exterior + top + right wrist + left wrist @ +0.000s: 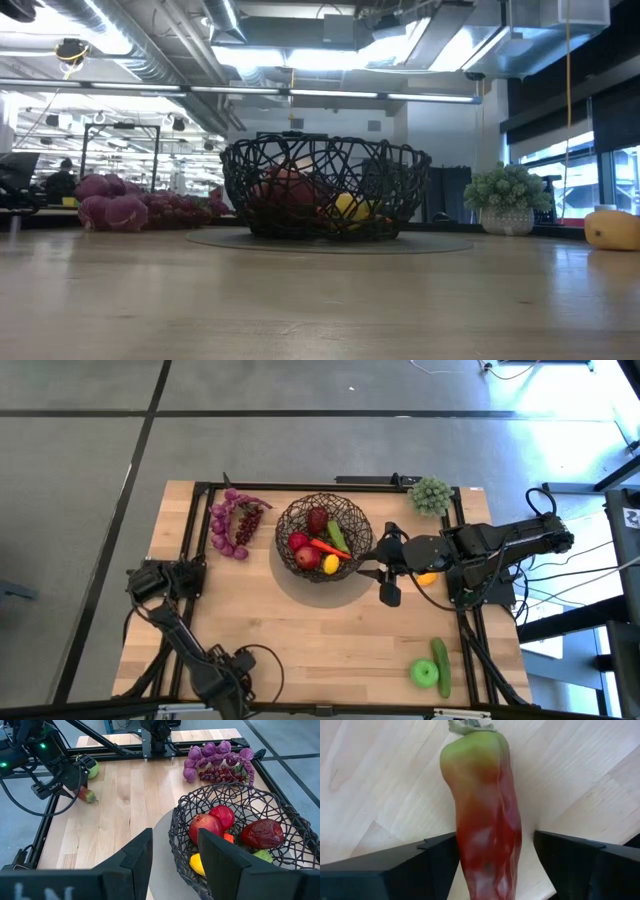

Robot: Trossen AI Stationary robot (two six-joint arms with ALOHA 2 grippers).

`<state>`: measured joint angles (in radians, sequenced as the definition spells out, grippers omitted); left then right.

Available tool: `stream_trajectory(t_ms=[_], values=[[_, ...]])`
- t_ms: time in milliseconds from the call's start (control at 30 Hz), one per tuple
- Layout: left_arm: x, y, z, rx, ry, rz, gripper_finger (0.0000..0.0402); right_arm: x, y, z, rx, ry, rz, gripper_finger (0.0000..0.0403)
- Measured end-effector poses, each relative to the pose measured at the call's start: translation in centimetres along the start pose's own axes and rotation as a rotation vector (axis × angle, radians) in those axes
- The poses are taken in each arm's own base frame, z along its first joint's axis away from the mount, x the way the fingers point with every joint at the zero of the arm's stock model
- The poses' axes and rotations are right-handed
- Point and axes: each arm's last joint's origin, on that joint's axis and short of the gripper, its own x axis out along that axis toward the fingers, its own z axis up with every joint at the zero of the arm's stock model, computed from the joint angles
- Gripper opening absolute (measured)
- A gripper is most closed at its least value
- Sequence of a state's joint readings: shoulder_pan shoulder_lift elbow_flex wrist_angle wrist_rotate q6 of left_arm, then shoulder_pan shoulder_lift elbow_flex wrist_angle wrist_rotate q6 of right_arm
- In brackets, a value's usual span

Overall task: Build produce basket
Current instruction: Put the chili pepper into the wire basket

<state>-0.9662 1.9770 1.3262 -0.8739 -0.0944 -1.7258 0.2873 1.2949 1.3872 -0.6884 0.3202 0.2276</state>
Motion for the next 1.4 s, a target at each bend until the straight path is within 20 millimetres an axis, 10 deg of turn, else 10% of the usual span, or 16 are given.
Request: stream_trajectory(t_ms=[1400], values=[[0.11, -0.36, 1.02, -0.001, 0.059, -0.012, 0.0106, 0.0, 0.0, 0.0, 0.0, 0.0, 0.0, 0.0155]])
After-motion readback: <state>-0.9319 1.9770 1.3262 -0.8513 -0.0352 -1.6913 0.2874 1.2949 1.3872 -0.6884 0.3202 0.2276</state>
